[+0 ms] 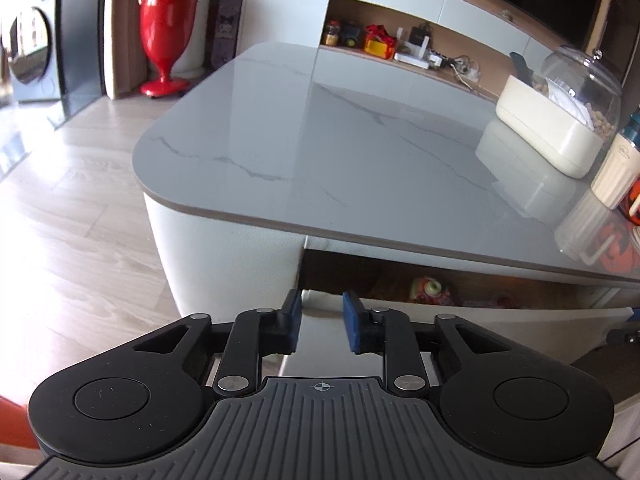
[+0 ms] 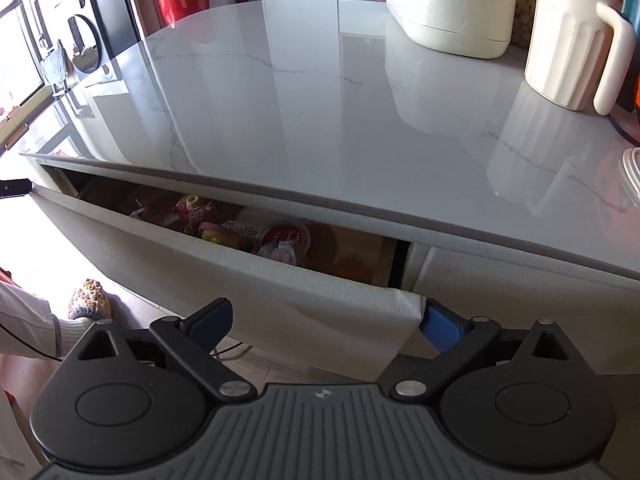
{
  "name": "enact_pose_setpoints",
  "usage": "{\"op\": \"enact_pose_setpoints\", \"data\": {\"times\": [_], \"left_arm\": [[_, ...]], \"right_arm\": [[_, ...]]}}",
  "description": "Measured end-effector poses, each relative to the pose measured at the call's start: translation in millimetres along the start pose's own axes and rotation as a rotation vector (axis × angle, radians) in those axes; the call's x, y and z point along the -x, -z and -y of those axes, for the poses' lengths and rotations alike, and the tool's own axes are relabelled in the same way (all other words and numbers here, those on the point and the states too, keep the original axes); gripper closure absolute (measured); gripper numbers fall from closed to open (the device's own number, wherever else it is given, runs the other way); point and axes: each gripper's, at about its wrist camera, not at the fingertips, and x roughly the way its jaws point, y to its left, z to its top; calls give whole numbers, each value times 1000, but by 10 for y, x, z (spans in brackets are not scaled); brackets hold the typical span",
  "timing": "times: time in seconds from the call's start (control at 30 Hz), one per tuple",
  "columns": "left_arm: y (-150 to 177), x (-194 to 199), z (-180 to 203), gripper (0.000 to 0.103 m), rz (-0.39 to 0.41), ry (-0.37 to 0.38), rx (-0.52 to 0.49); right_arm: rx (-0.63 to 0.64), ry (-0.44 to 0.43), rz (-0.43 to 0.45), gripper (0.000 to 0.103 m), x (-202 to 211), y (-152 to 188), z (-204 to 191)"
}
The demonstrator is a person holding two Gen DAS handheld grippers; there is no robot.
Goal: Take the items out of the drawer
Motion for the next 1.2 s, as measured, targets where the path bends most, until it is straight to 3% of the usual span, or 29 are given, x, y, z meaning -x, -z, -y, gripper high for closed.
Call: {"op": "enact_pose_setpoints", "data": {"times": [0.07,0.17,0.27,0.43,0.57,0.73,0.93,1.2], "left_arm": [[2,94,160,83,61,-12,-40],[-64,95,486,83,92,45,-73],[-131,-75,895,81,41,79,-119],[-108,-439,1301,81,-64,28,-181],[-73,-609,1349,81,-98,-15,-183],[-36,-681,1289,80,-103,-5,-168],[149,-473,1209,80,-128,44,-167],[566,2,1104,81,-147,98,-162]], "right_arm": [[-8,12,8,6,74,-1,-34],[-24,88,119,6,233,-146,-155],[-43,93,105,6,241,-304,-405],[-110,73,77,6,17,-388,-702],[-163,113,60,5,-220,-400,-813],[-215,117,22,4,-430,-433,-756],[-211,112,20,4,-334,-290,-803],[-211,78,28,4,-14,188,-946]]}}
